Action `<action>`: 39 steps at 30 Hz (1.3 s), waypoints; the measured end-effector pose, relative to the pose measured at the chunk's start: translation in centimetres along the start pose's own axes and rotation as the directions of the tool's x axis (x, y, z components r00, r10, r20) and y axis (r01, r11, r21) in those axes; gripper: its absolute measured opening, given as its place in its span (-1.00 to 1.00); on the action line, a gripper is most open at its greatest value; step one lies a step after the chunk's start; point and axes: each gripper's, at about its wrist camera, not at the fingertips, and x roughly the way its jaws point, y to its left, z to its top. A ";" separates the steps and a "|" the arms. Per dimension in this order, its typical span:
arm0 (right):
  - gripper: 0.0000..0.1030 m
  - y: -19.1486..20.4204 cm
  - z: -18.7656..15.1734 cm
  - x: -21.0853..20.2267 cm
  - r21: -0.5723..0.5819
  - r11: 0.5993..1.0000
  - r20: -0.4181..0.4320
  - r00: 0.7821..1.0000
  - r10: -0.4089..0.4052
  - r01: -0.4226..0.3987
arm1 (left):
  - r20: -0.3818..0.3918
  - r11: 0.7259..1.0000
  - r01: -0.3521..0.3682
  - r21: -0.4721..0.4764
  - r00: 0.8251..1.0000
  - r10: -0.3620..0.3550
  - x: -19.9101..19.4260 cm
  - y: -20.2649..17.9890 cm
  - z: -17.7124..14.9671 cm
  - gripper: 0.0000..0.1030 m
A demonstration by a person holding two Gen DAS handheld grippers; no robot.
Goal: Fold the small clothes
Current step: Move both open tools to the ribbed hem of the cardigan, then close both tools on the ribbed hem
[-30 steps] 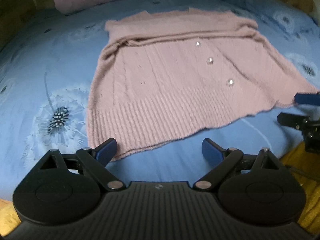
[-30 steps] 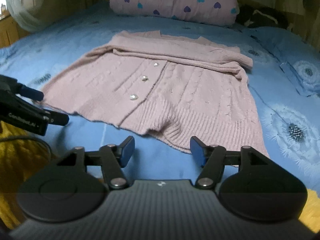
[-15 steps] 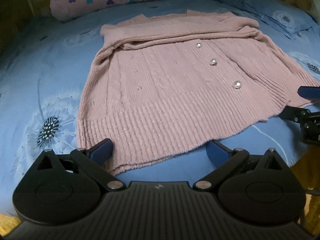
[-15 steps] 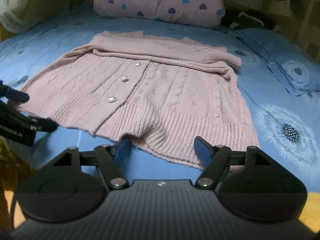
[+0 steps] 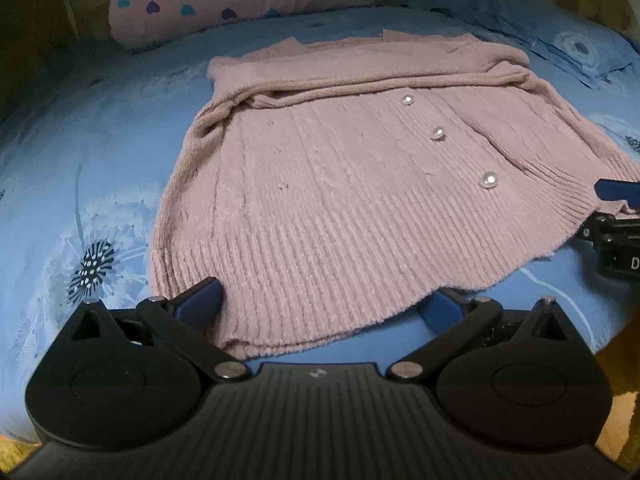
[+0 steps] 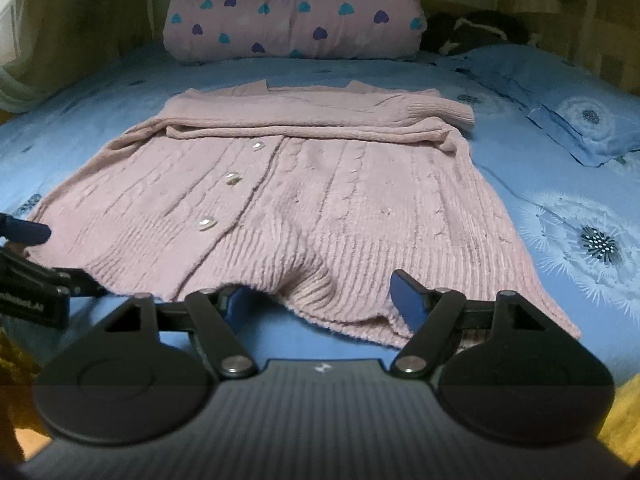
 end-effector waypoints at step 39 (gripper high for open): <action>-0.63 1.5 1.2 0.8 -0.071 0.997 0.084 0.996 -0.035 0.041 | 0.154 0.981 -0.098 -0.166 0.980 0.124 -1.4 2.1 0.4 -0.36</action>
